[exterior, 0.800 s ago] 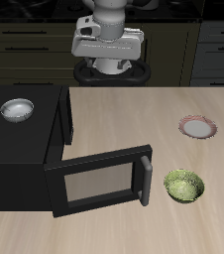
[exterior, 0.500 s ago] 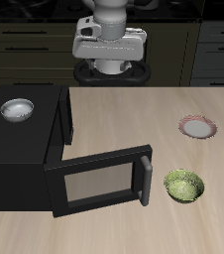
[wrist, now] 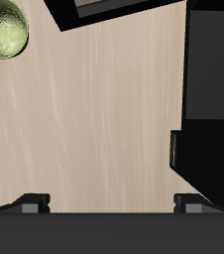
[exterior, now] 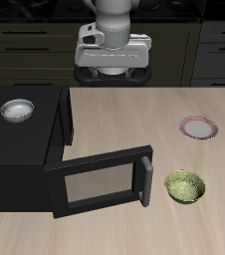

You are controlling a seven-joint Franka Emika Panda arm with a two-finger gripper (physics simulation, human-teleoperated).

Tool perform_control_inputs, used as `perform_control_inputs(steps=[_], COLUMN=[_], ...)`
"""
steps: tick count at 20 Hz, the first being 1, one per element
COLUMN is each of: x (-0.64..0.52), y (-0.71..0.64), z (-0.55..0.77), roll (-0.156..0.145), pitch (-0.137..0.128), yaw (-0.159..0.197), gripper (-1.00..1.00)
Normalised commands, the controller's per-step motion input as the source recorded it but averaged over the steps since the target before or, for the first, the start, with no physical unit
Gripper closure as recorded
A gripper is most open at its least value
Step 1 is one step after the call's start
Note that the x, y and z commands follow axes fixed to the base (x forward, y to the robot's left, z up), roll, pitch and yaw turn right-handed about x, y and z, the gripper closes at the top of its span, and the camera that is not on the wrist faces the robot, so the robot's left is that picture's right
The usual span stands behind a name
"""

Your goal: Place the green bowl on the plate

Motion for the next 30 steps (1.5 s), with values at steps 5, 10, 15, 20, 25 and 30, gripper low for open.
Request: perform_control_inputs(steps=[5,10,15,20,25,30], x=[0.29,0.22,0.17,0.2,0.31,0.21], y=[0.26,0.32,0.25,0.24,0.32,0.2], z=[0.02,0.08,0.11,0.1,0.06,-0.02], roll=[0.03,0.062,0.052,0.033,0.007,-0.053], pitch=[-0.005,-0.017,-0.02,0.0,0.009,0.007], yaw=[0.009,0.001,-0.001,-0.003,0.011,0.051], gripper=[-1.0,-1.0,-1.0,-1.0,-1.0,-1.0])
